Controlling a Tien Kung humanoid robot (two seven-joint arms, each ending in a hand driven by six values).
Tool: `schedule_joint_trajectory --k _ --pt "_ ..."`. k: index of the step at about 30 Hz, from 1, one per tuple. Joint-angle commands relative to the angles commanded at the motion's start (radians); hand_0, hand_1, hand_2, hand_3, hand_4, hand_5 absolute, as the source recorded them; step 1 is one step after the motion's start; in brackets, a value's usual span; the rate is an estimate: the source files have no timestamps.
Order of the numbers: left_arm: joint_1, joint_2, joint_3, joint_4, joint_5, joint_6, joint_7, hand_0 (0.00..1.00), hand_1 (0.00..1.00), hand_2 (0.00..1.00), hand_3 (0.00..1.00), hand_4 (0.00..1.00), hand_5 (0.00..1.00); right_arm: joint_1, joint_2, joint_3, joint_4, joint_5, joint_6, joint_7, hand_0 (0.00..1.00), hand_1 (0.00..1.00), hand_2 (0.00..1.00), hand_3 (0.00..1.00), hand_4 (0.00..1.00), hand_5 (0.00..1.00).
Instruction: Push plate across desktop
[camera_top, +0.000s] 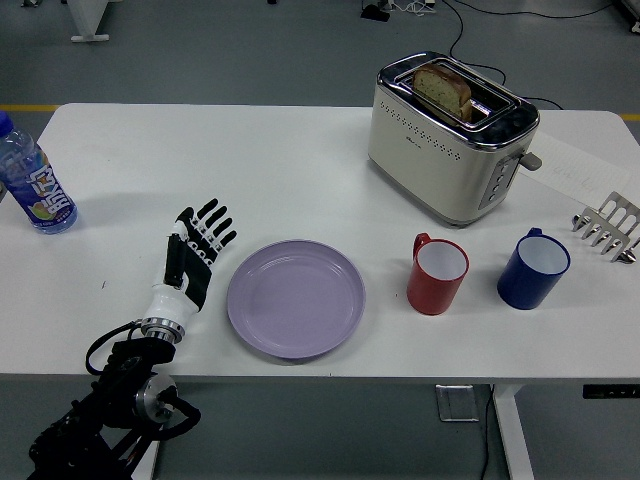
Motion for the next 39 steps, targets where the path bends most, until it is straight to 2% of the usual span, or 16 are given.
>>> schedule_joint_trajectory --k 3,7,11,12,17,20,24,28,32,39 --pt "0.0 0.0 -0.016 -0.008 0.016 0.003 0.01 0.809 0.834 0.826 0.795 0.521 0.998 0.001 -0.001 0.0 0.0 0.0 0.0 0.0 0.59 0.523 0.61 0.594 0.362 0.541" --pt "0.0 0.0 -0.087 -0.066 0.064 -0.001 0.079 0.798 0.796 0.786 0.761 0.513 0.998 0.003 -0.003 -0.006 -0.001 0.011 0.0 0.003 0.59 0.523 0.61 0.594 0.362 0.541" --pt "0.014 0.005 -0.154 -0.116 0.071 -0.004 0.162 0.798 0.796 0.786 0.761 0.513 0.998 0.0 -0.004 -0.011 -0.001 0.016 0.001 0.005 0.59 0.523 0.61 0.594 0.362 0.541" --pt "0.017 0.008 -0.166 -0.126 0.07 -0.004 0.179 0.78 0.783 0.756 0.746 0.512 0.998 -0.001 -0.004 -0.012 -0.001 0.017 0.001 0.005 0.59 0.523 0.61 0.594 0.361 0.541" --pt "0.041 0.047 -0.222 -0.183 0.072 -0.011 0.248 0.78 0.783 0.756 0.746 0.512 0.998 -0.006 -0.005 -0.015 -0.002 0.024 0.001 0.008 0.59 0.523 0.61 0.594 0.361 0.541" --pt "0.061 0.093 -0.257 -0.211 0.065 -0.027 0.288 0.776 0.778 0.751 0.74 0.517 0.998 -0.01 -0.005 -0.019 -0.002 0.032 0.0 0.011 0.59 0.523 0.61 0.593 0.361 0.541" --pt "0.079 0.149 -0.313 -0.221 0.057 -0.035 0.326 0.776 0.779 0.748 0.739 0.518 0.998 -0.013 -0.004 -0.021 -0.003 0.039 0.0 0.013 0.59 0.523 0.61 0.593 0.361 0.54" --pt "0.093 0.187 -0.362 -0.217 0.043 -0.045 0.342 0.776 0.779 0.748 0.739 0.518 0.998 -0.016 -0.003 -0.021 -0.002 0.041 -0.001 0.012 0.59 0.523 0.61 0.593 0.361 0.54" --pt "0.104 0.208 -0.408 -0.205 0.025 -0.051 0.344 0.776 0.778 0.746 0.738 0.517 0.998 -0.019 -0.001 -0.016 -0.001 0.036 -0.003 0.009 0.59 0.523 0.61 0.594 0.361 0.54" --pt "0.127 0.217 -0.453 -0.187 0.014 -0.052 0.34 0.774 0.778 0.746 0.737 0.52 0.998 -0.024 0.0 -0.013 0.0 0.032 -0.004 0.006 0.59 0.524 0.611 0.594 0.36 0.539"
